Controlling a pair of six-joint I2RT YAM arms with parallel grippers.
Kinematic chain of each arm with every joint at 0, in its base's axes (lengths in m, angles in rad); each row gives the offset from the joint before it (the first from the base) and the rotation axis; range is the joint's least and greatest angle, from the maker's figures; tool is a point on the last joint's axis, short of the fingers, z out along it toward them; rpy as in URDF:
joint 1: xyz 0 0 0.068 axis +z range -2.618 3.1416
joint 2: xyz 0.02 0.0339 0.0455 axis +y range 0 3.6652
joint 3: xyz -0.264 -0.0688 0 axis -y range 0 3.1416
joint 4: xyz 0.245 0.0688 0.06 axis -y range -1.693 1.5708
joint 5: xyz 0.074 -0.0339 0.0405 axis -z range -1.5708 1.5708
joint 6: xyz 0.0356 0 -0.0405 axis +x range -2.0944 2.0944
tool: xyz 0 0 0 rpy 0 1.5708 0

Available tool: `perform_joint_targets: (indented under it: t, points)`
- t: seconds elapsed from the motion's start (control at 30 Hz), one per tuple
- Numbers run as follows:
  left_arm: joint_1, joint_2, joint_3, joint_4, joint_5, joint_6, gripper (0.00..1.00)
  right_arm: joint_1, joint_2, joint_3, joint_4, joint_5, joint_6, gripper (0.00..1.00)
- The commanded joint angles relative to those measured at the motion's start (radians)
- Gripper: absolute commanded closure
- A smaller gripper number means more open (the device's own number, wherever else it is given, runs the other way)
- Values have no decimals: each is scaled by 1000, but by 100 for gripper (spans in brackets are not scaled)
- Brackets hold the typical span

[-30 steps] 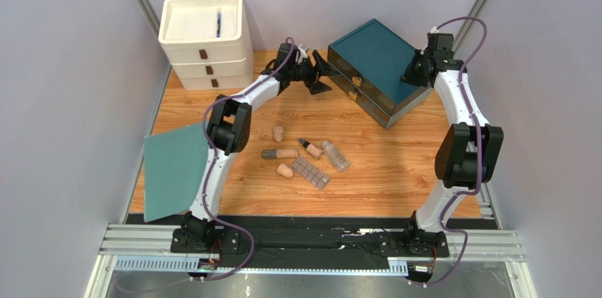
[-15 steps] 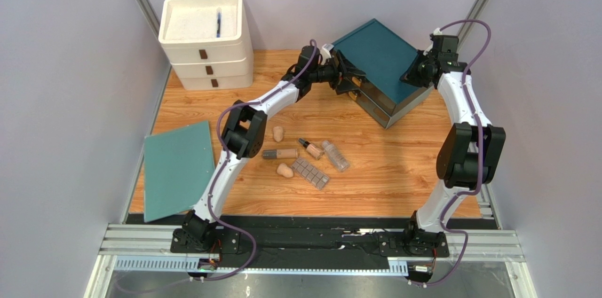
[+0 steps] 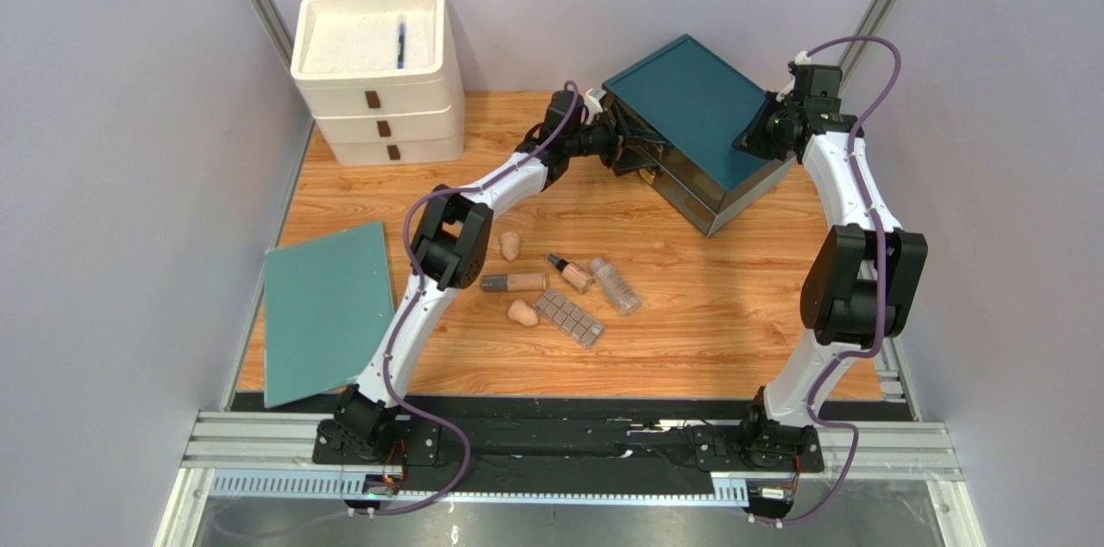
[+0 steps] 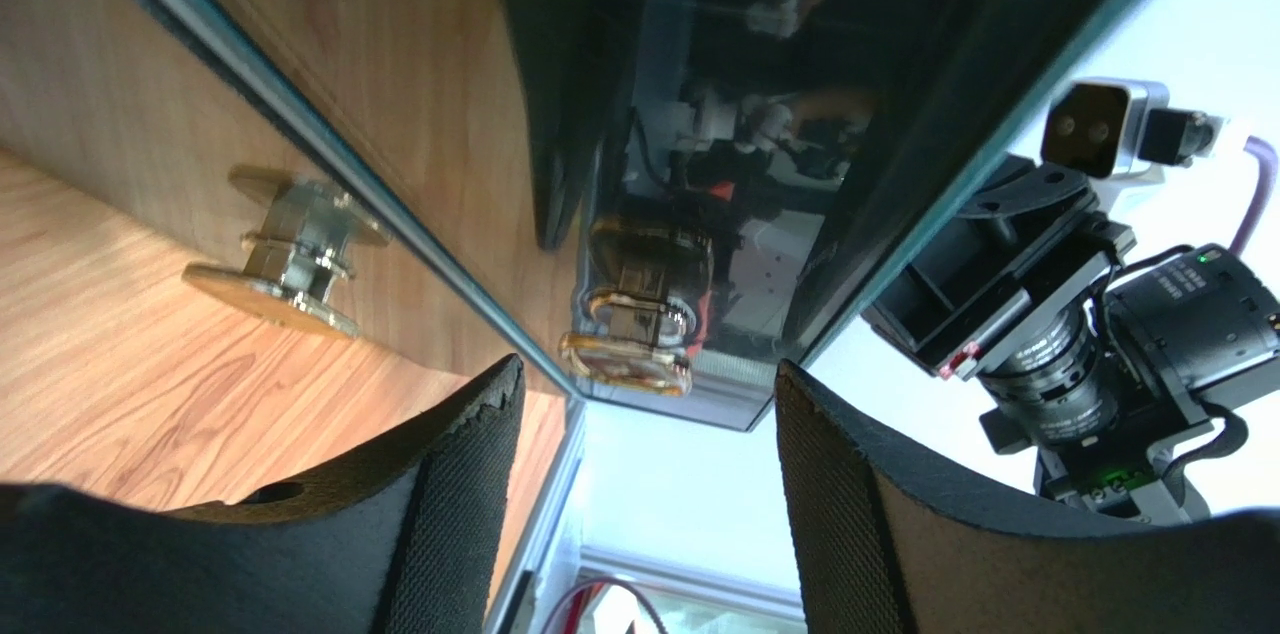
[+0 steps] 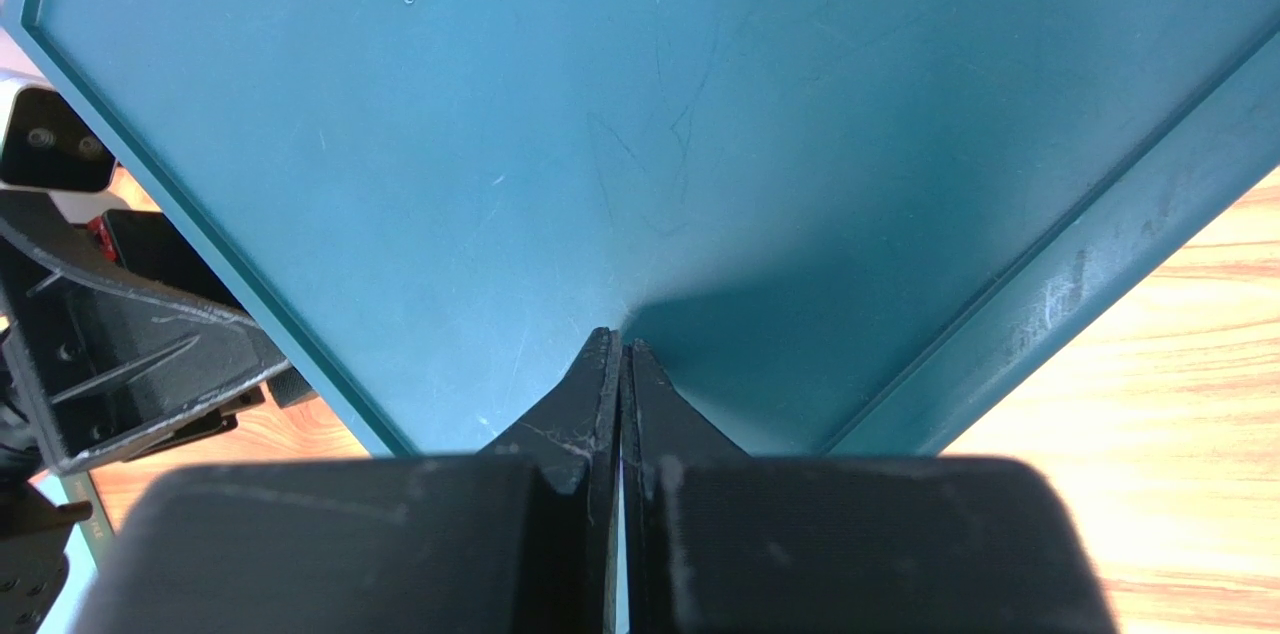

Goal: Organize the makeup

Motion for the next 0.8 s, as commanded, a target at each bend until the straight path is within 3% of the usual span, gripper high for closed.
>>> perform_joint_targets:
  t: [0.0, 0.1, 0.23, 0.4, 0.53, 0.77]
  points:
    - [1, 42, 79, 49, -18, -63, 34, 0, 34, -26, -51, -3, -16, 100]
    - [-2, 56, 79, 53, -29, -72, 38, 0, 34, -28, -56, -3, -19, 100]
    - [-4, 68, 74, 90, -32, -103, 57, 0, 32, -32, -56, -5, -17, 100]
    - [-2, 64, 74, 121, -32, -105, 71, 0, 37, -32, -62, -11, -16, 100]
    - [0, 44, 46, 135, -22, -97, 90, 0, 38, -34, -65, -11, -16, 100]
    - [24, -86, -126, 109, -33, -13, 92, 0, 41, -31, -70, -5, -20, 100]
